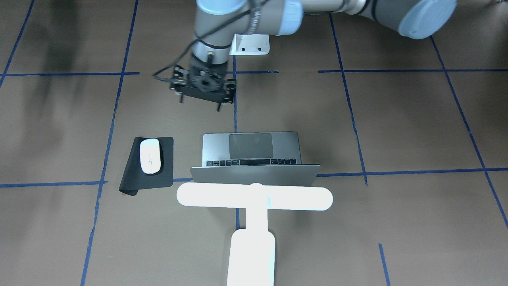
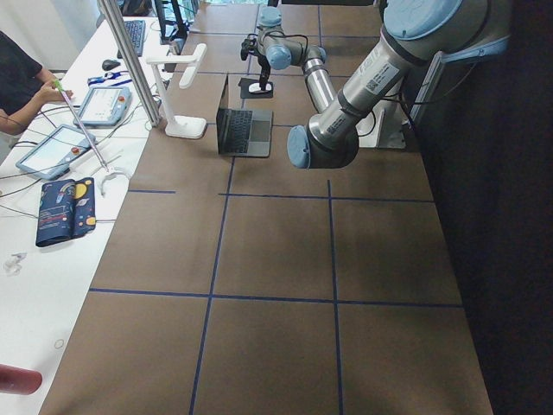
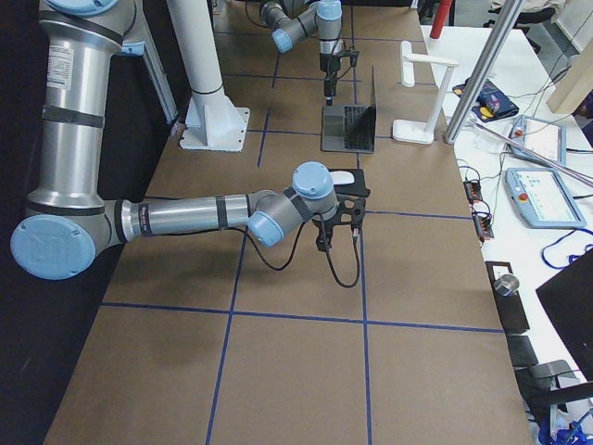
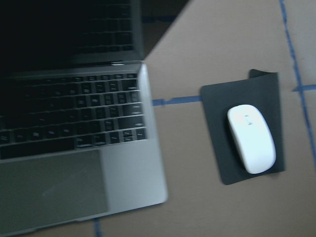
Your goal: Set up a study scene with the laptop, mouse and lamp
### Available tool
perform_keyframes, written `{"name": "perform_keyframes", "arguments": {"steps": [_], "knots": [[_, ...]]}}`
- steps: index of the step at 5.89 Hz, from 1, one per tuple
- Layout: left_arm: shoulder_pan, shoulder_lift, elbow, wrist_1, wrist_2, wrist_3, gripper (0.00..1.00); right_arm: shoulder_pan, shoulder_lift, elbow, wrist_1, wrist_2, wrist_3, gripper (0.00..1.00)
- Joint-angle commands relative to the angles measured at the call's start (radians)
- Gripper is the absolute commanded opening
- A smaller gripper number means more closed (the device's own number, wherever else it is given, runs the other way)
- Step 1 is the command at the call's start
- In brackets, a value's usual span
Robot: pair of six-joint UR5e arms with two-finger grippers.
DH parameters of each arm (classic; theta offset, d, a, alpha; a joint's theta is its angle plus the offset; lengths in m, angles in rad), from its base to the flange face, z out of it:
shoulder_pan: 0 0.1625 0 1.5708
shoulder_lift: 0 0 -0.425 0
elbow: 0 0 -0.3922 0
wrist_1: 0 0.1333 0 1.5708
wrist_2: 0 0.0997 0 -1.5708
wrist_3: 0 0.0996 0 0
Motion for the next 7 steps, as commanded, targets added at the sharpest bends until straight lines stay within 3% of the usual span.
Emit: {"name": "perform_keyframes", "arguments": {"steps": [1, 2, 4, 6, 7], "knots": [[-0.113, 0.198, -0.109, 0.002, -0.110, 0.194, 0.98, 0.098, -0.005, 0.002, -0.179, 0.025, -0.312, 1.00], [-0.180, 0.296, -0.154, 0.004, -0.163, 0.312, 0.98, 0.141, -0.012, 0.002, -0.275, 0.039, -0.470, 1.00], [-0.259, 0.468, -0.200, 0.004, -0.178, 0.477, 0.98, 0.184, -0.090, -0.015, -0.360, 0.038, -0.717, 1.00], [-0.386, 0.556, -0.189, 0.132, -0.200, 0.671, 0.98, 0.231, -0.082, -0.019, -0.625, 0.017, -1.051, 1.00], [-0.481, 0.626, -0.195, 0.132, -0.217, 0.732, 0.98, 0.227, -0.077, -0.021, -0.646, 0.000, -1.103, 1.00]]}}
